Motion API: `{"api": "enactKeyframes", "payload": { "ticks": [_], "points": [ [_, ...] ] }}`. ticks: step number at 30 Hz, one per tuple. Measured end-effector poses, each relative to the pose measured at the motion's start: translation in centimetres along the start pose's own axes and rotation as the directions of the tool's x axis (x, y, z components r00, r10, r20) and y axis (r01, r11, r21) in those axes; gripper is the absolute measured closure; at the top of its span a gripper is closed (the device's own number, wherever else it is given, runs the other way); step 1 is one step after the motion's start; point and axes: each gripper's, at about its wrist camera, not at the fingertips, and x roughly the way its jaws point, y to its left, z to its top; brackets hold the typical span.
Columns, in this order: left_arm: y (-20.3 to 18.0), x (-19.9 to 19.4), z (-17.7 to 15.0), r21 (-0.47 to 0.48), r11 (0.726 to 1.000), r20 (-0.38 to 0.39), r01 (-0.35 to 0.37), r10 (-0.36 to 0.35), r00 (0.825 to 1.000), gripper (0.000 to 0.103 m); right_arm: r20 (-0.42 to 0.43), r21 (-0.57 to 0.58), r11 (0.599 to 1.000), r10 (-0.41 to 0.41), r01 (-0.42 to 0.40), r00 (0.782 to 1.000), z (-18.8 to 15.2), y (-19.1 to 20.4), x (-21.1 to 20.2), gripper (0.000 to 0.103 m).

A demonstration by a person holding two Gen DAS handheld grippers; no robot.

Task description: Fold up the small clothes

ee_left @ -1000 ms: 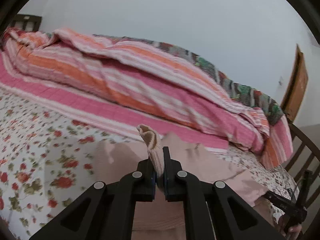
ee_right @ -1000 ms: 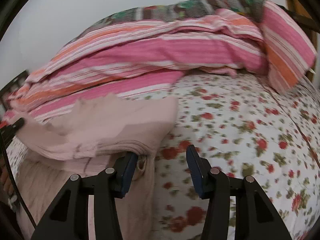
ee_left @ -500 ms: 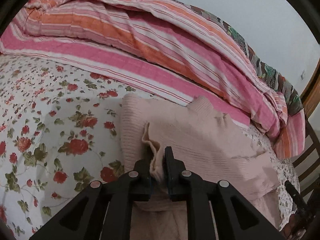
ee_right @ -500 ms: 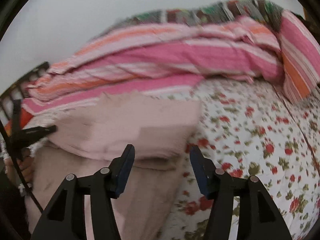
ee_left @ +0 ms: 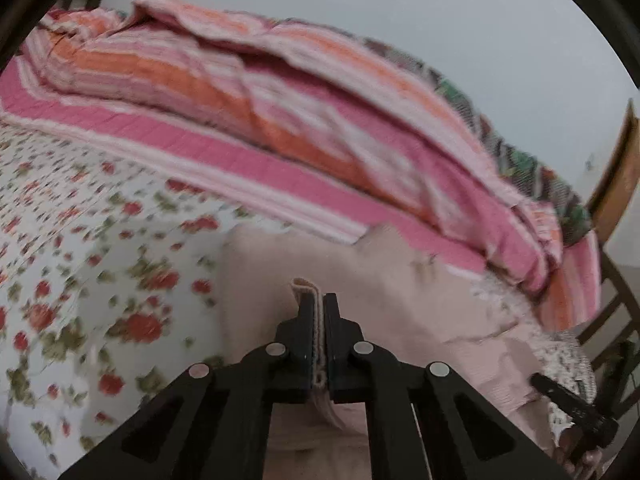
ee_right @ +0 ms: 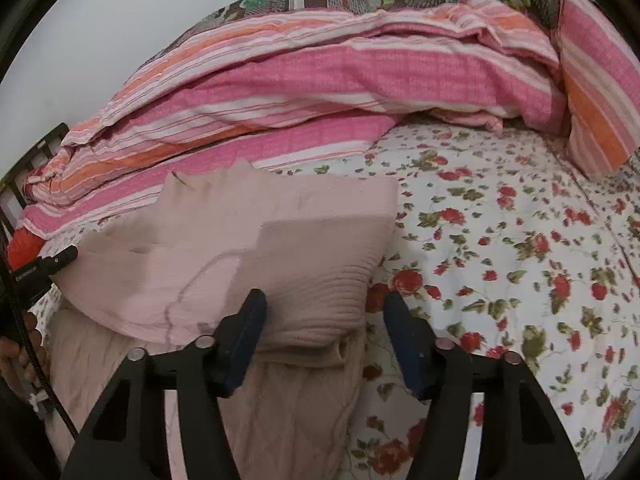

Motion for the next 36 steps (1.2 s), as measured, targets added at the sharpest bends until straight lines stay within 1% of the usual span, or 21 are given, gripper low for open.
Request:
{"api": "enactKeyframes", "payload": {
  "ticks": [2,3,4,7,9,11,12,15,16,19,22,23,24,25,26,27,29,34,36],
  "points": [
    [-0.5,-0.9,0.5,0.010,1.000,0.061,0.028,-0.029,0.998,0.098,0.043,-0.001,1.000,0.013,-0.013,0.999,0.2,0.1,-0.9,0.046],
    [-0.9,-1.4,0.8,0.023,0.999,0.094,0.032,-0.034,0.995,0.098,0.059,-0.005,1.000,0.016,-0.015,0.998,0.3,0.2,-1.2,0.046],
    [-1.2,-1.7,1.0,0.034,0.999,0.111,0.023,-0.027,0.993,0.098,0.073,-0.013,1.000,0.019,-0.018,0.997,0.4,0.4,-1.4,0.046],
    [-1.4,-1.6,0.8,0.060,0.998,0.092,-0.002,-0.004,0.996,0.098,0.053,-0.028,1.000,0.007,-0.006,0.999,0.4,0.8,-0.9,0.046],
    [-1.2,-1.0,0.6,0.054,0.998,0.052,-0.027,0.024,0.998,0.098,0.026,-0.027,1.000,-0.005,0.006,1.000,0.3,0.7,-0.2,0.046],
    [-0.6,-0.1,0.4,0.034,0.999,-0.025,-0.043,0.044,0.999,0.097,0.009,-0.011,1.000,-0.006,0.006,1.000,0.2,0.4,0.2,0.046],
    [-0.2,0.5,0.2,0.016,0.998,-0.072,-0.058,0.059,0.996,0.097,0.009,-0.002,1.000,-0.003,0.004,1.000,0.2,0.2,0.1,0.046],
    [0.6,1.3,-0.5,0.003,0.998,-0.164,-0.061,0.061,0.985,0.094,0.013,0.012,1.000,-0.003,0.003,1.000,0.1,-0.2,-0.1,0.046],
    [0.8,1.3,-0.8,0.007,0.999,-0.186,-0.046,0.046,0.981,0.092,0.011,0.010,1.000,-0.004,0.004,1.000,0.0,-0.1,-0.1,0.046],
    [0.8,0.7,-1.3,0.028,0.999,-0.194,-0.022,0.027,0.981,0.085,0.011,-0.002,1.000,-0.011,0.011,1.000,-0.3,0.1,-0.3,0.046],
    [0.6,0.1,-1.5,0.052,0.998,-0.159,-0.037,0.045,0.986,0.084,0.020,-0.015,1.000,-0.019,0.019,1.000,-0.3,0.4,-0.4,0.046],
    [0.5,-0.1,-1.5,0.056,0.998,-0.141,-0.041,0.049,0.989,0.089,0.021,-0.019,1.000,-0.020,0.020,1.000,-0.3,0.4,-0.5,0.046],
    [0.4,-0.2,-1.5,0.065,0.997,-0.118,-0.041,0.048,0.992,0.098,0.021,-0.021,1.000,-0.021,0.021,1.000,-0.3,0.5,-0.5,0.046],
    [0.2,-0.2,-1.3,0.072,0.997,-0.107,-0.033,0.041,0.993,0.097,0.022,-0.020,1.000,-0.021,0.021,1.000,-0.3,0.4,-0.5,0.046],
    [-0.1,-0.5,-1.1,0.083,0.996,-0.079,-0.019,0.026,0.997,0.098,0.025,-0.019,1.000,-0.019,0.019,1.000,-0.3,0.4,-0.6,0.046],
    [-0.4,-0.7,-0.8,0.088,0.996,-0.044,-0.020,0.024,0.999,0.098,0.028,-0.016,1.000,-0.016,0.017,0.999,-0.2,0.4,-0.6,0.046],
    [-0.8,-1.1,-0.3,0.079,0.997,0.001,-0.001,0.001,1.000,0.098,0.038,-0.012,1.000,-0.014,0.014,0.999,-0.1,0.3,-0.7,0.046],
    [-1.4,-1.7,0.8,0.046,0.999,0.108,0.025,-0.029,0.994,0.098,0.072,-0.004,1.000,-0.002,0.002,0.997,0.2,0.4,-1.0,0.046],
    [-1.5,-2.0,0.9,0.056,0.998,0.137,0.012,-0.020,0.990,0.098,0.079,-0.002,1.000,0.006,-0.006,0.997,0.3,0.4,-1.0,0.046]
  ]
}}
